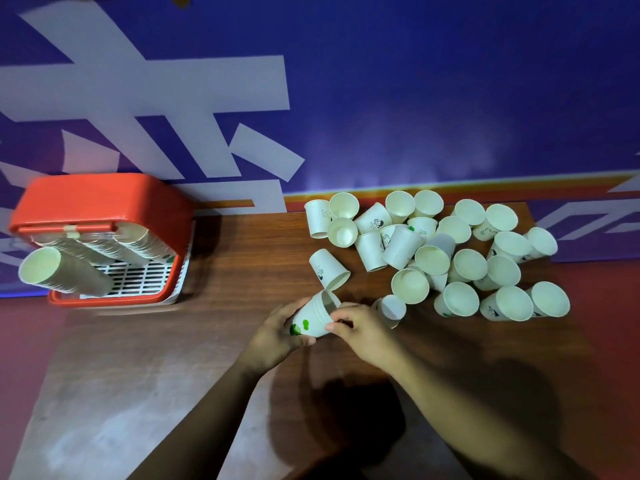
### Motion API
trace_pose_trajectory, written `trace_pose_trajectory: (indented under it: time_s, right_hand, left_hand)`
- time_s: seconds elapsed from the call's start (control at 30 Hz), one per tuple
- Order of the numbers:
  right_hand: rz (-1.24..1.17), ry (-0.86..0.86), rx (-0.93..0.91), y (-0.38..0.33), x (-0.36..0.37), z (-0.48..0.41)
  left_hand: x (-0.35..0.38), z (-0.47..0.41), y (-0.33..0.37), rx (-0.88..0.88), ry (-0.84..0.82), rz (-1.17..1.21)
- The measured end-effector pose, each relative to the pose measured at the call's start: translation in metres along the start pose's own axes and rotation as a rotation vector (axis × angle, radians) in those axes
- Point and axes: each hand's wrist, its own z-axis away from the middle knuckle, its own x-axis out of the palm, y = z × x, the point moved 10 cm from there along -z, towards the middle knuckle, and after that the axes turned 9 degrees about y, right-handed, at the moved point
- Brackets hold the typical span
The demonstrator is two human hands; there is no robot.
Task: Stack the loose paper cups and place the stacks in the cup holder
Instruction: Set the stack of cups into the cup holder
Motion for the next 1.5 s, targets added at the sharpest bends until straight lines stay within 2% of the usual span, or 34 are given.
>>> trace_pose_trajectory:
  time_s: [0.07,0.13,0.27,0.33,0.43,0.8,0.87,0.93,1.07,1.13,1.2,1.33,1.5]
  right_hand:
    - [-0.071,0.094,0.030,0.009,-0.005,0.002]
    - [-0.040,0.262,0.041,0.024,-0.022,0.006]
    - [0.388,0.444,-0.038,0.052,-0.048,0.023]
    - [0.528,0.456,-0.010,0.068,-0.054,0.028]
    - [0.673,0.369,0.049,0.089,-0.044,0.030]
    - [0.776,0.322,-0.110,0.071,-0.023,0.040]
    - [0.744,0.273,-0.112,0.076,-0.023,0.036]
    - [0.606,0.301,-0.043,0.079,-0.032,0.034]
    - [0.026,0.464,0.185,0.079,-0.066,0.030]
    - [-0.233,0.484,0.337,0.083,-0.074,0.028]
    - [-0.348,0.410,0.405,0.080,-0.067,0.024]
    - [-0.391,0.233,0.430,0.074,-0.044,0.027]
    - [-0.340,-0.120,0.371,0.062,-0.031,0.029]
  left_hand:
    - [-0.001,0.002,0.000,-0.026,0.008,0.020]
    - [-0.003,0.004,-0.003,-0.049,0.019,0.037]
    - [-0.008,0.009,-0.011,-0.053,0.043,0.086]
    - [-0.009,0.014,-0.016,-0.064,0.048,0.103]
    - [-0.007,0.020,-0.023,-0.094,0.048,0.112]
    - [0.002,0.028,-0.031,-0.131,0.033,0.164]
    - [0.005,0.027,-0.031,-0.127,0.041,0.157]
    - [0.008,0.028,-0.029,-0.119,0.041,0.156]
    - [0.012,0.028,-0.032,-0.144,0.033,0.156]
    - [0.016,0.027,-0.027,-0.140,0.016,0.152]
    - [0.022,0.025,-0.019,-0.125,-0.012,0.164]
    - [0.029,0.021,-0.009,-0.112,-0.030,0.186]
    - [0.027,0.021,-0.012,-0.097,-0.069,0.113]
